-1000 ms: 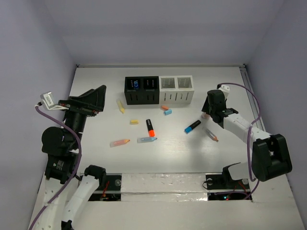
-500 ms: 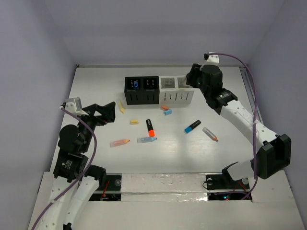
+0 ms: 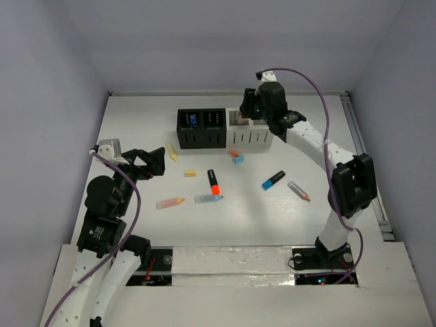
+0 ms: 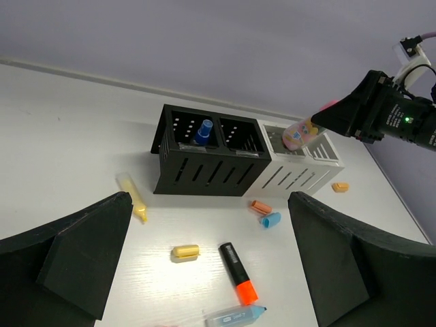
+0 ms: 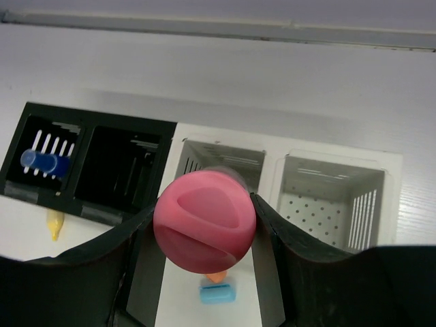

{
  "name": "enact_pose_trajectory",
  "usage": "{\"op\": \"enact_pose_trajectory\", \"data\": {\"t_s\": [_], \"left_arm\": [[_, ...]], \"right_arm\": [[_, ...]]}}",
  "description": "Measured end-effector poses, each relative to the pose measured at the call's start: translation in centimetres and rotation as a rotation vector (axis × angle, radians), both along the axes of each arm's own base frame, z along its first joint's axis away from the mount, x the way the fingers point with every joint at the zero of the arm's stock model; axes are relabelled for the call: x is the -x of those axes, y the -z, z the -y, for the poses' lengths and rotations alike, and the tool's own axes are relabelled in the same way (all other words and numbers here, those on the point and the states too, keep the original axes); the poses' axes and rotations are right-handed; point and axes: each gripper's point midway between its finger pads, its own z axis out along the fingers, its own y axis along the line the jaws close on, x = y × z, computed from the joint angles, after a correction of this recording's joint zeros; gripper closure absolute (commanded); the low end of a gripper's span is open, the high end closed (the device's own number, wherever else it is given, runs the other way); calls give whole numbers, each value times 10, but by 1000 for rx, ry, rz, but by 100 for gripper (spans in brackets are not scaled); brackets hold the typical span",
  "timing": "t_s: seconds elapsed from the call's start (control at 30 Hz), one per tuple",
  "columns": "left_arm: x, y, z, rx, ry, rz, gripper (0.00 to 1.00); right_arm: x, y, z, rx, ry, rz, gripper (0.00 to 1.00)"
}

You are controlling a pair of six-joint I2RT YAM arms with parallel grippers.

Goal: Sort the stationery into containers
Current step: Place the stationery in the storage box, then pick up the pen from the center of the board.

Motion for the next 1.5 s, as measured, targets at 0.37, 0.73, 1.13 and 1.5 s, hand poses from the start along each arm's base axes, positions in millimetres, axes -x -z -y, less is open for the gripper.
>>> {"op": "enact_pose_trajectory", "data": {"t_s": [0.37,0.73,1.13,1.5], "left_arm": [[0,2,9,-4,52,-6,1],[1,3,13,-6,74,-12,1],[1,3,14,-7,80,-12,1],[1,3,14,-7,81,-12,1]], "right_arm": [[-9,7,-17,59,-49,-34,70],[-8,44,-25,145,-73,-128,13],[36,11,-52,159,-139,-33,45],[156,106,-115,220,-366,-196,31]]}}
